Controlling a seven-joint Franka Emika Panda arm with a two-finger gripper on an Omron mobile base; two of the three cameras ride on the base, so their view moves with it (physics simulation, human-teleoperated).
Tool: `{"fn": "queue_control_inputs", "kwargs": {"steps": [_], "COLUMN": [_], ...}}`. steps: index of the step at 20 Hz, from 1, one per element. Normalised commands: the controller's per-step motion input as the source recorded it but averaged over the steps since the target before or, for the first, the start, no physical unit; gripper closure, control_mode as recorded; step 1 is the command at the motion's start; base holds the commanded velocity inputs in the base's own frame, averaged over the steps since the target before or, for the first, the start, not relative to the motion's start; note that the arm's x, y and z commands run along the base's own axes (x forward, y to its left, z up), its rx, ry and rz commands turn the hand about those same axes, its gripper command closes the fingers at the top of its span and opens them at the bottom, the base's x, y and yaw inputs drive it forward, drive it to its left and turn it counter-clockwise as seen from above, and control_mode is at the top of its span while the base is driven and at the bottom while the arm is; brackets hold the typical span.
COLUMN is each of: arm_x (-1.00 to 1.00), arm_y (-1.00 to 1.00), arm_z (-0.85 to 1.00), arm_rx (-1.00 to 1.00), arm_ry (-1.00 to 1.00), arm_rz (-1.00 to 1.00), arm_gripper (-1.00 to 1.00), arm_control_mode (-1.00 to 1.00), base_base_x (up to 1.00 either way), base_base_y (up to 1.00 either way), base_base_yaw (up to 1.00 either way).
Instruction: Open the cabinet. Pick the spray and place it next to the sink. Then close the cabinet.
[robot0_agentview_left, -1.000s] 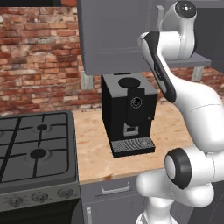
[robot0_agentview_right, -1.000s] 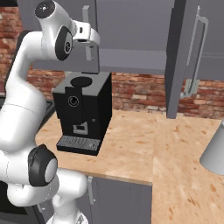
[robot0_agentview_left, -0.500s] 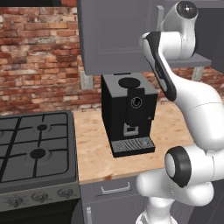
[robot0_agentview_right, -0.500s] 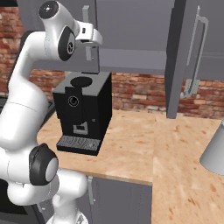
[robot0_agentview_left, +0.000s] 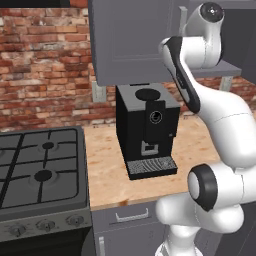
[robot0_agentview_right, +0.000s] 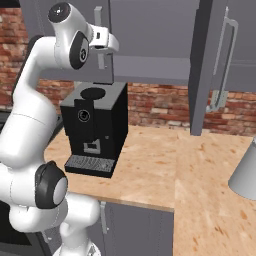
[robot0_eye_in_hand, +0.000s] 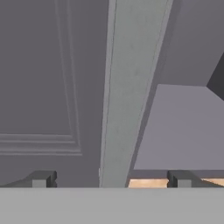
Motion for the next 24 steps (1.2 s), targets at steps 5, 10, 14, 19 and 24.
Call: {"fn": "queue_control_inputs", "kwargs": {"steps": [5,10,14,19,24], "arm_x": [0.22,0.19,0.21,0.17,0.0], "arm_y": [0.0,0.0,0.0,0.0,0.0], "arm_z": [-0.09,-0.06,-0.06,-0.08,0.0], "arm_rx": [0.0,0.0,0.0,0.0,0.0], "arm_ry": [0.0,0.0,0.0,0.0,0.0], "arm_rz": [0.0,0.0,0.0,0.0,0.0], "arm_gripper": [-1.0,-1.0,-1.0,-1.0,1.0], "arm_control_mode": [-1.0,-1.0,-1.0,-1.0,-1.0], "base_base_x": [0.0,0.0,0.0,0.0,0.0], "base_base_y": [0.0,0.0,0.0,0.0,0.0], "base_base_yaw": [0.0,0.0,0.0,0.0,0.0]}}
